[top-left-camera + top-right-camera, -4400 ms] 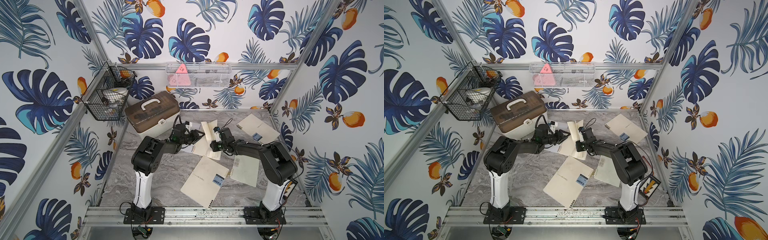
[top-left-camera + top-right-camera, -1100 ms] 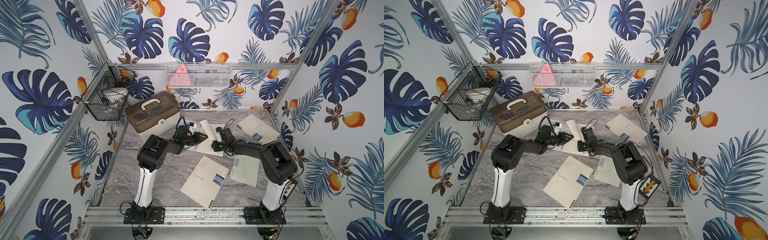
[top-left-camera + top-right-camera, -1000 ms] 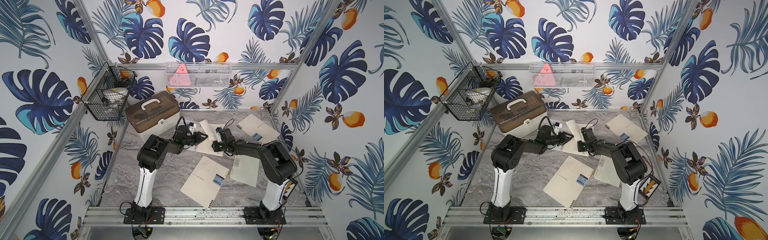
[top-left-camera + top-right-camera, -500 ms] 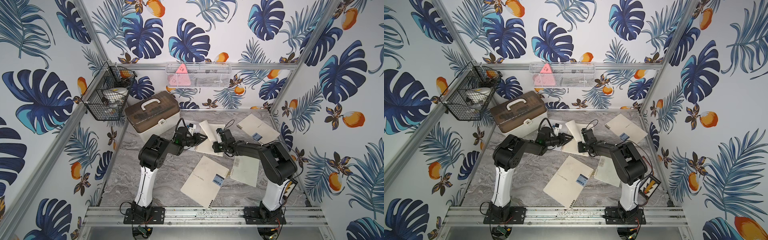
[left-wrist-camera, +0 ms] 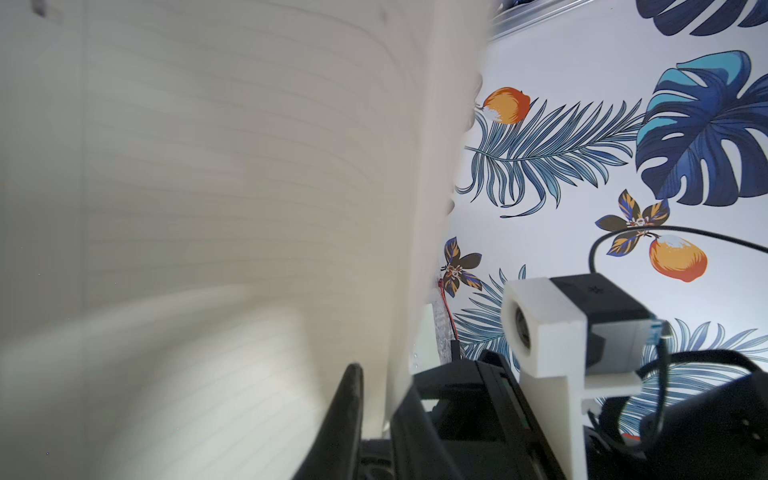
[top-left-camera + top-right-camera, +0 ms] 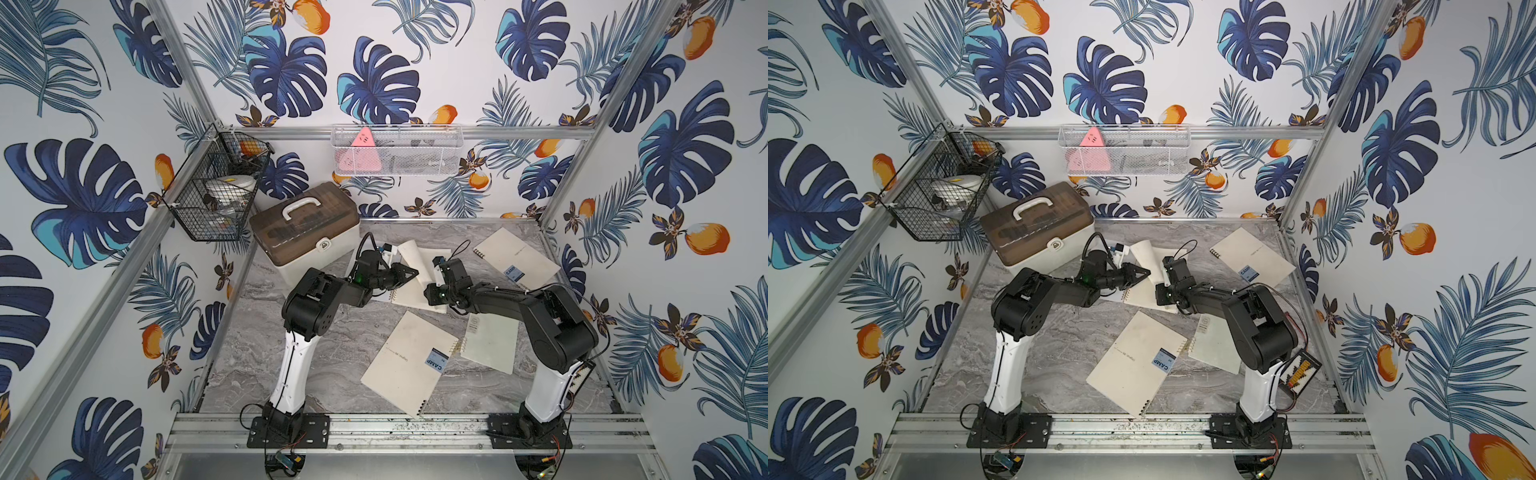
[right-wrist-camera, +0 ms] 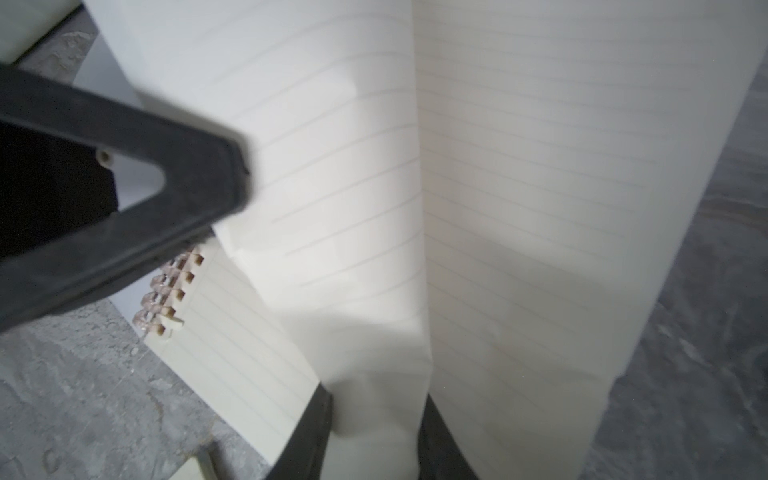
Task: Tear off pages from different notebooks
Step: Tear off the paper from the notebook.
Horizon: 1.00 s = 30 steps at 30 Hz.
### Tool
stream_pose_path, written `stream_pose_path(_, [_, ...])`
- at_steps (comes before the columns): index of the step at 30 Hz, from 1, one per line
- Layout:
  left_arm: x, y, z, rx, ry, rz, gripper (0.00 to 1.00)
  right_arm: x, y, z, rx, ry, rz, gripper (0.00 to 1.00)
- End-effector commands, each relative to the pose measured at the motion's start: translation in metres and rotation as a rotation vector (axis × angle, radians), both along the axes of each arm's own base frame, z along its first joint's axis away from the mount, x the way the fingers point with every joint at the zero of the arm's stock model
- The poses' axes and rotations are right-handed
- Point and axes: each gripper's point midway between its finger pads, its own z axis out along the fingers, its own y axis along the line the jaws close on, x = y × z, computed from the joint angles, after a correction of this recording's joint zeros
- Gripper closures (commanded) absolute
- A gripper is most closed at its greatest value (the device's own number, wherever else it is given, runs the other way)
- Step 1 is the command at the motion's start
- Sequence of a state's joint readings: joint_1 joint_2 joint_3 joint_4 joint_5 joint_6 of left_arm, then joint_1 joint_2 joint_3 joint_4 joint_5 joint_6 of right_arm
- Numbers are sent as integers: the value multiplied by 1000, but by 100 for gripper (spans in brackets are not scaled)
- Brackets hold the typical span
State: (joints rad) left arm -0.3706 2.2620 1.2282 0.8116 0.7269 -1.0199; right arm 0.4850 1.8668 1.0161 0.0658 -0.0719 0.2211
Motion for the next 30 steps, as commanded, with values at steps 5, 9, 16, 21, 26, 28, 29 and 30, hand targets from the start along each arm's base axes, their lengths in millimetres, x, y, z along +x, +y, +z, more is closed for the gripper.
stream_pose_path(5, [1,3,14,-86,-53,27,72,3,5,6,27,-21,10,71])
stream_pose_path(9, [-1,8,13,-64,-65,43,69,3,5,7,31,-22,9,71])
stream_pose_path(16, [-2,7,12,-64,-67,39,78,3,6,7,39,-20,10,71])
stream_pose_path(21, [-3,7,13,-99,-69,39,87,3,6,5,34,-17,10,71])
stream_pose_path(26, [-2,9,16,-109,-78,45,91,3,6,4,34,-16,12,71])
stream_pose_path(28, [-2,10,18,-108,-84,49,86,3,7,5,36,-17,13,71])
stream_pose_path(29, [-2,10,19,-109,-86,49,80,3,7,4,35,-15,14,71])
stream_pose_path(30, [-2,11,20,-107,-88,51,75,3,7,4,36,-16,14,71])
